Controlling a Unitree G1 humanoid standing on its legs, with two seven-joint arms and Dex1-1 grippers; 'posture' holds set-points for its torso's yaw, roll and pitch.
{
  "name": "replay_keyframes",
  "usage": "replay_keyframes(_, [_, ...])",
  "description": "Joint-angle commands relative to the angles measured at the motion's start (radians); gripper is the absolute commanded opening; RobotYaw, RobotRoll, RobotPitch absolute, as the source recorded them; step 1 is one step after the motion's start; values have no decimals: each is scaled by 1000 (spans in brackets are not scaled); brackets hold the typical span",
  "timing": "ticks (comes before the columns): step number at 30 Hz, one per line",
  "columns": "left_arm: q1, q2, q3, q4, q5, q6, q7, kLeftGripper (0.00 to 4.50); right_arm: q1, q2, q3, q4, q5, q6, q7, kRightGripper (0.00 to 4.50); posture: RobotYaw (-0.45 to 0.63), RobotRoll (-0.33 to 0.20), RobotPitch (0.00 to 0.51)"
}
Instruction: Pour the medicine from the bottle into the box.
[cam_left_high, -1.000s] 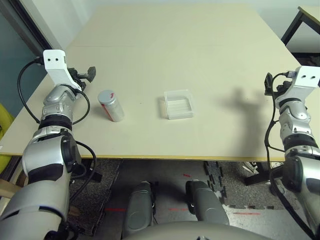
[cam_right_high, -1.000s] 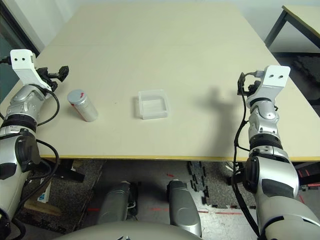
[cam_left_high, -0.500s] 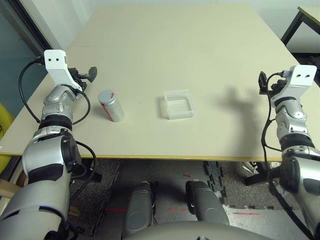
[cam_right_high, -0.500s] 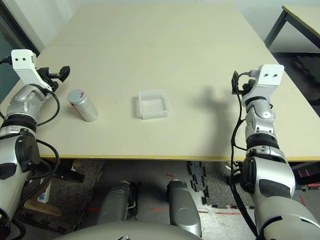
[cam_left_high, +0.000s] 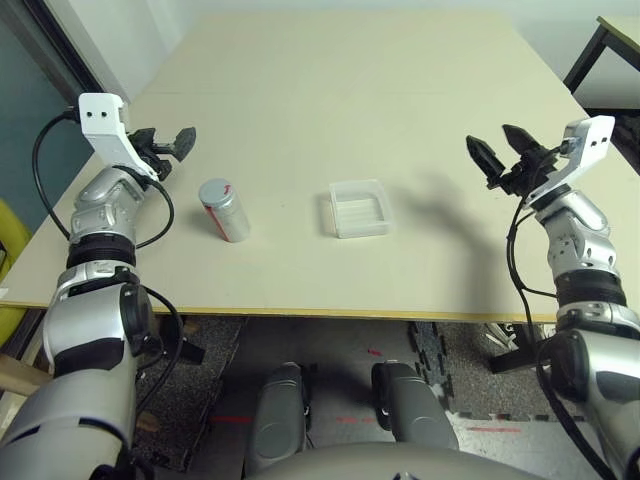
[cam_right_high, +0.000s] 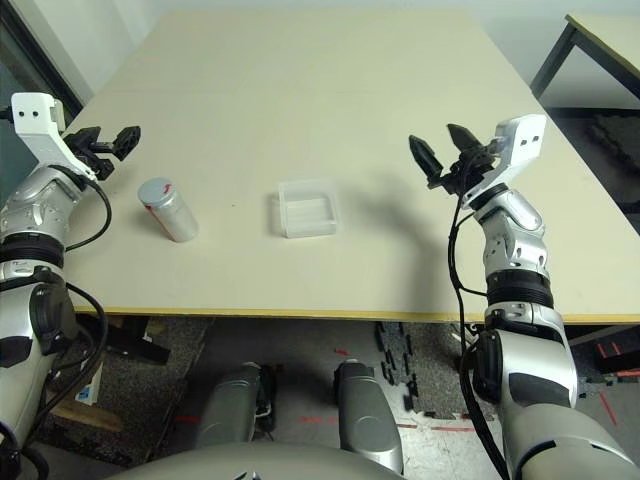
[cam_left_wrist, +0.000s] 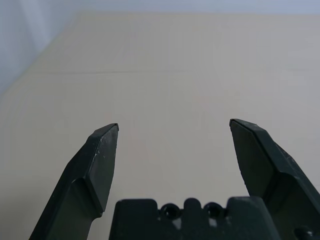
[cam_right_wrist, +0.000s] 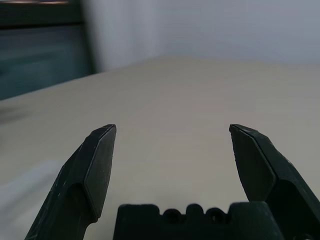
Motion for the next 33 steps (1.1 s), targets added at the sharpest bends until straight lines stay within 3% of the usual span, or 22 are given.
replay_keyframes(1, [49,15,-2,-139,-44,90,-50,4458,36,-24,71,-109,37,92,155,4500,-109,0,90])
replay_keyframes(8, [142,15,16,-429,-127,277,-34,4458,89,-53,195,-237,27,181,330,4500,-81,0,103])
replay_keyframes(21, [450,24,104,-1018,-340,604,24,4458,94,-37,235,-228,-4,166,349,4500,-52,0,129])
replay_keyframes(25, [560,31,148,-1118,-393,640,30,4458,90,-33,235,-210,-16,152,351,4500,-44,0,138])
replay_keyframes(33, [721,7,153,-1173,-403,590,21,4458,75,-24,243,-177,-43,115,354,4500,-38,0,141])
